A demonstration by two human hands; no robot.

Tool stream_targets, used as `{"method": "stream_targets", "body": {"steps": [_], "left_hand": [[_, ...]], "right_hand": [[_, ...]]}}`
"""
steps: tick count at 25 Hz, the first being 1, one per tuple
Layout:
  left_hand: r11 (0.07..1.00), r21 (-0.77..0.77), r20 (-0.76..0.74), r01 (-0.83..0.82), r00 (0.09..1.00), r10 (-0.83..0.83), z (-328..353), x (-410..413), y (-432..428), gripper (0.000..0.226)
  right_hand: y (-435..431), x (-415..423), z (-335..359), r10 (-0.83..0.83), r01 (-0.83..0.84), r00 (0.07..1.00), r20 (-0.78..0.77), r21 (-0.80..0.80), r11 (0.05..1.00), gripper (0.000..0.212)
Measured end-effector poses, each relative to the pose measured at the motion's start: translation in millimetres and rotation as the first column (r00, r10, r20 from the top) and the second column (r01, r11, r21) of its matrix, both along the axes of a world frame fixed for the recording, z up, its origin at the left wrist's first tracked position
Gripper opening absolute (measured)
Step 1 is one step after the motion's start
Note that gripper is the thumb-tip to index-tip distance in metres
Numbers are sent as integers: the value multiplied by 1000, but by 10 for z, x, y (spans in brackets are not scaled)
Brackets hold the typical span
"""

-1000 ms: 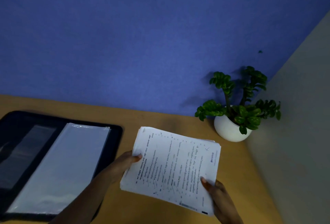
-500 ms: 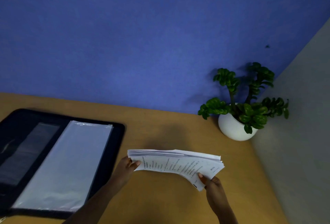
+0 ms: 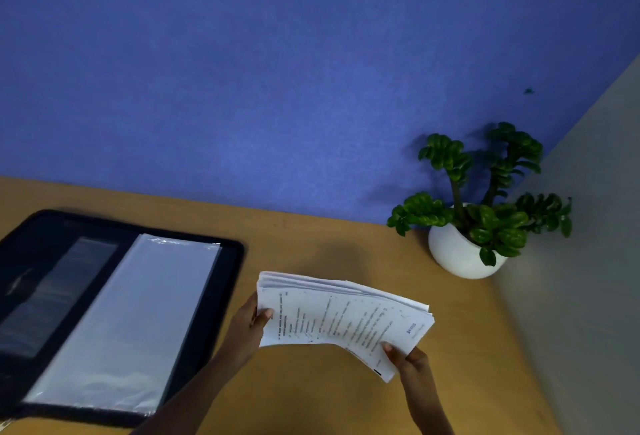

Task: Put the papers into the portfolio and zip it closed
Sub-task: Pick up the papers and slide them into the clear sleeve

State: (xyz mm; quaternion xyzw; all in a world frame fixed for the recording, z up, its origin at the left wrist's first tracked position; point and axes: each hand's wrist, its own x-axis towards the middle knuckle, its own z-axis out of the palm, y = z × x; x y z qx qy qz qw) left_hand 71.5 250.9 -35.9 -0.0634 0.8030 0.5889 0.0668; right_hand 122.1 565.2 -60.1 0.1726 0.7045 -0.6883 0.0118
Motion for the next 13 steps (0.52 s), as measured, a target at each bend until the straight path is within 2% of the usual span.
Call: {"method": "stream_targets", "body": {"steps": [5, 9, 13], "left_hand": [[985, -160, 138, -70, 986, 93, 96, -299, -7, 23], [961, -267, 286, -76, 946, 155, 24, -383, -130, 16], [945, -314, 332, -94, 921, 202, -17, -385, -269, 8]], "right_hand": [[-40, -124, 116, 27, -33, 993, 113, 50, 998, 19], [-178, -132, 158, 86, -82, 983, 163, -31, 996, 19], [-330, -173, 128, 77, -67, 967, 242, -48, 997, 17]]}}
